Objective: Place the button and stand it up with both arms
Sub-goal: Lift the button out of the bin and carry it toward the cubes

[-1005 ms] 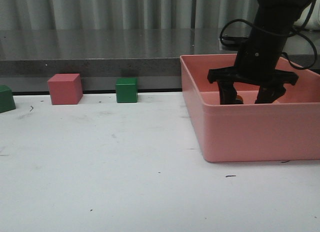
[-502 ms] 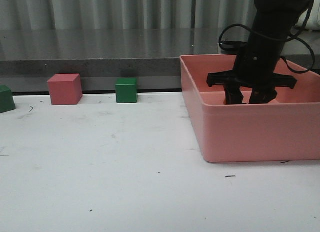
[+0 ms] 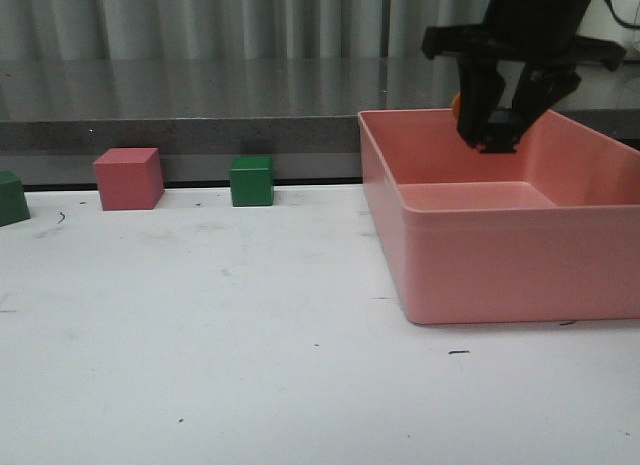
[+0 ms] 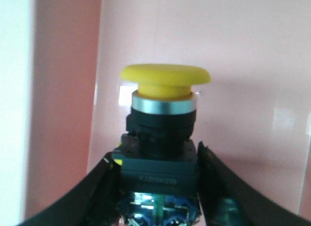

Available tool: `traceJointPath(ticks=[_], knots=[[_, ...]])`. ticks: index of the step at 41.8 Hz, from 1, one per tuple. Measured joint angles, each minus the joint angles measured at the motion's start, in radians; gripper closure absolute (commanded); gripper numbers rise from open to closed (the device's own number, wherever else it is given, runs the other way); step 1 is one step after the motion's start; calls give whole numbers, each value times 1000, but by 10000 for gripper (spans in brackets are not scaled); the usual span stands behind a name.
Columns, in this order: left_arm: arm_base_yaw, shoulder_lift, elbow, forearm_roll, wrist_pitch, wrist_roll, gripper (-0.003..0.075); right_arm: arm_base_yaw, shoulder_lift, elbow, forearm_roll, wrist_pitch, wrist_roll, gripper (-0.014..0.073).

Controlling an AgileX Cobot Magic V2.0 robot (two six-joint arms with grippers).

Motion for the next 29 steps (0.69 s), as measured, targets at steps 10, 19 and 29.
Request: traceJointPath(ticks=[10, 19, 29], knots=[[0, 0, 0, 0, 0, 0, 230, 149, -144, 55, 0, 2, 0, 298], [0, 0, 0, 0, 0, 0, 230, 334, -151, 59, 0, 3, 20, 298], [0, 0, 0, 0, 0, 0, 230, 487, -45, 45, 2, -33, 123, 298]])
